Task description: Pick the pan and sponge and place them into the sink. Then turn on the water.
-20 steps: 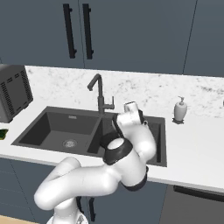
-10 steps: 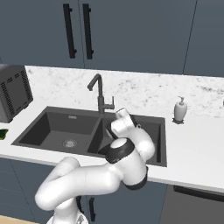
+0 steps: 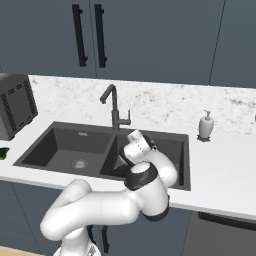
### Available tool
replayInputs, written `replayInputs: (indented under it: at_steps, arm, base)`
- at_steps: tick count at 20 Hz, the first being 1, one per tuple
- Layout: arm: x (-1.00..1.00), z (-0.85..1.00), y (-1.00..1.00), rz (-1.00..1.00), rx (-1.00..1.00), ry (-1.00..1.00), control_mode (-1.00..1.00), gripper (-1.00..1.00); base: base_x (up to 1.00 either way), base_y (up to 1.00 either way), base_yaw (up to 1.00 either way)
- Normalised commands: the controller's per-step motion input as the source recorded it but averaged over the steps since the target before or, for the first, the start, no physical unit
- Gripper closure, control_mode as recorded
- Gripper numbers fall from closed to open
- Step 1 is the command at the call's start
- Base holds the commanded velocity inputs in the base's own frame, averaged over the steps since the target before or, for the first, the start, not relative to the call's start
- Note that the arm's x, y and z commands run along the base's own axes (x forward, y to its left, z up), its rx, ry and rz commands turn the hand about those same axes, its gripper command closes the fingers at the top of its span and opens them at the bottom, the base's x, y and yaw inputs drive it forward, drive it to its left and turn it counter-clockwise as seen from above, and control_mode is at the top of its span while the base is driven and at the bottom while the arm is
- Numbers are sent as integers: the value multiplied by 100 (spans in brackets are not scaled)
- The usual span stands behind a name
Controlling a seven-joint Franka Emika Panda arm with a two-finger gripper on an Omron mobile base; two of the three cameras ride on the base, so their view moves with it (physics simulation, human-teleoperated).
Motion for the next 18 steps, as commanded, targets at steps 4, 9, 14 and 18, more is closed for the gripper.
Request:
replayInputs:
  at_steps: [4,9,14,18]
  arm:
    - [0,15,0,13,0,0,-100,-100]
    - [0,34,0,14,0,-1,-100,-100]
    - [-10,60,0,10,0,-1,-100,-100]
    - [-49,50,0,0,4,-9,-100,-100]
  base:
    - [0,0,0]
    - [0,0,0]
    - [0,0,0]
    - [0,0,0]
